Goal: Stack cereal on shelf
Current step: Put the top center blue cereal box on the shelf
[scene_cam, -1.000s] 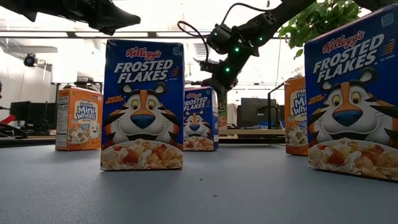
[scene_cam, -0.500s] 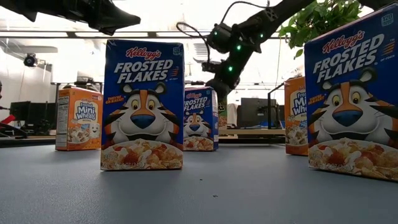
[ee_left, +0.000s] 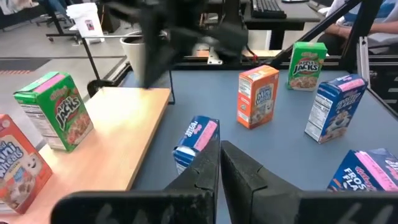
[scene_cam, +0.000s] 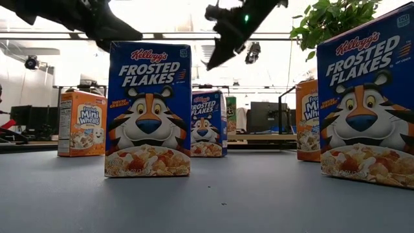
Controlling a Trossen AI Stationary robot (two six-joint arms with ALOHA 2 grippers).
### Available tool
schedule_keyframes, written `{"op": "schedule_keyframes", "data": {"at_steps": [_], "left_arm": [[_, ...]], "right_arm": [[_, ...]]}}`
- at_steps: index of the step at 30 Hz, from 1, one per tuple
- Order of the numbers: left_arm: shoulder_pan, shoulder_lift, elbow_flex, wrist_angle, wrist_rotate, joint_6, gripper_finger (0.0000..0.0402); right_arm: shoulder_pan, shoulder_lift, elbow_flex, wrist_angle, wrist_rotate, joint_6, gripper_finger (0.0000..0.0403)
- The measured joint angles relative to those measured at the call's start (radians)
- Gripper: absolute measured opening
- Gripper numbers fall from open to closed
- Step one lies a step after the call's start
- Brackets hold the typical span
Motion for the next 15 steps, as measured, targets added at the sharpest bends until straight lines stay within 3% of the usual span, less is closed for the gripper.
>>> {"op": "schedule_keyframes", "data": {"at_steps": [10,15], "left_arm": [[0.0,0.004,0.0,0.003,0.0,0.007,0.0],[0.0,0.005,0.0,0.003,0.0,0.034,0.0]], "right_arm": [[0.149,-0.003,-0.002,-0.019,0.005,0.184,0.0015],[0.145,0.012,-0.003,-0.095,0.002,0.312,0.007]]}}
